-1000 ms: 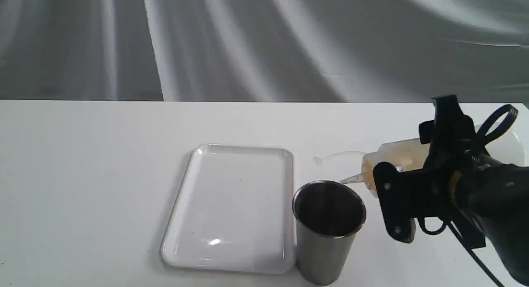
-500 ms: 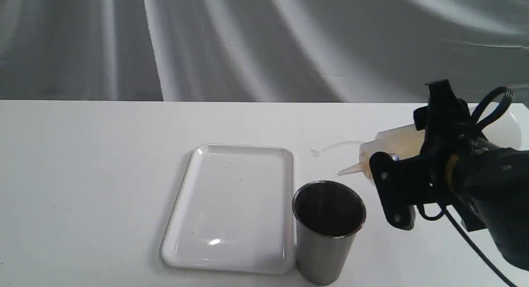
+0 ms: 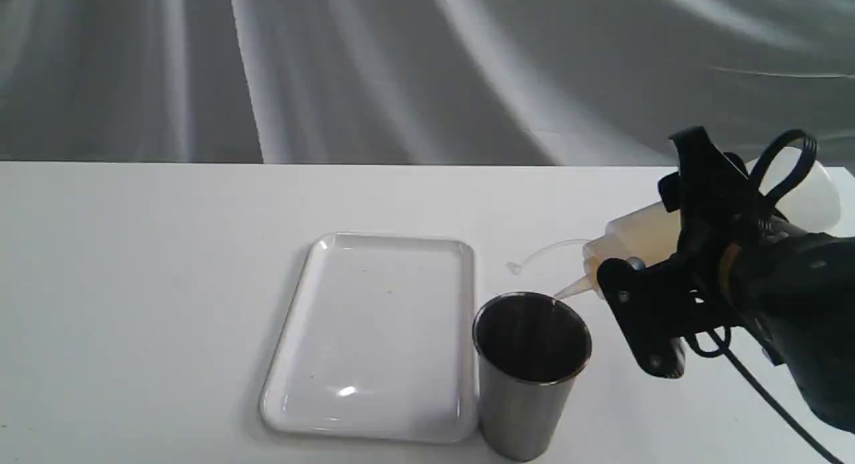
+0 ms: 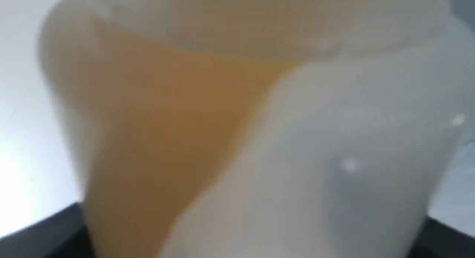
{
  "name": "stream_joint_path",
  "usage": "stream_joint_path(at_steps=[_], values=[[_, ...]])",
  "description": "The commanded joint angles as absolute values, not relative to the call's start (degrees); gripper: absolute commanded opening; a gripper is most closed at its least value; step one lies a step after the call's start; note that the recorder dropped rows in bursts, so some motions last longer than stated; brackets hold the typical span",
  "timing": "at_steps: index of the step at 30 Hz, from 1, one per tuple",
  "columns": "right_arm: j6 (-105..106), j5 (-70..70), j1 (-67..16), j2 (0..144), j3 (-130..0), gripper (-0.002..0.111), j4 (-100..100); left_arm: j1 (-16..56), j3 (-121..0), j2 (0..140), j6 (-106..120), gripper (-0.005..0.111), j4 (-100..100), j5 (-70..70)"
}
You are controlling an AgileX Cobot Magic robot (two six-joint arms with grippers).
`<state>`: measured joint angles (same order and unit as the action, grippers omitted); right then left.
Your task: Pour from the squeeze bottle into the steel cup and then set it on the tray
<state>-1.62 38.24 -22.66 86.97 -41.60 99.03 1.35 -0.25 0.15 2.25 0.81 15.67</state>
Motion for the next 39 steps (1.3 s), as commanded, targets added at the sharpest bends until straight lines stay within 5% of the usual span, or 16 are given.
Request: stream_joint_path(at_steps=[1, 39], values=[[-1.3, 39.3, -22.9, 86.4, -42.1, 0.002, 99.9, 1.3, 0.0, 0.0, 2.1, 0.000, 0.9, 15.2], [-12.2, 39.5, -22.9, 86.4, -42.1, 0.002, 99.9, 1.3, 0.0, 0.0, 2.0, 0.000, 0.9, 15.2]])
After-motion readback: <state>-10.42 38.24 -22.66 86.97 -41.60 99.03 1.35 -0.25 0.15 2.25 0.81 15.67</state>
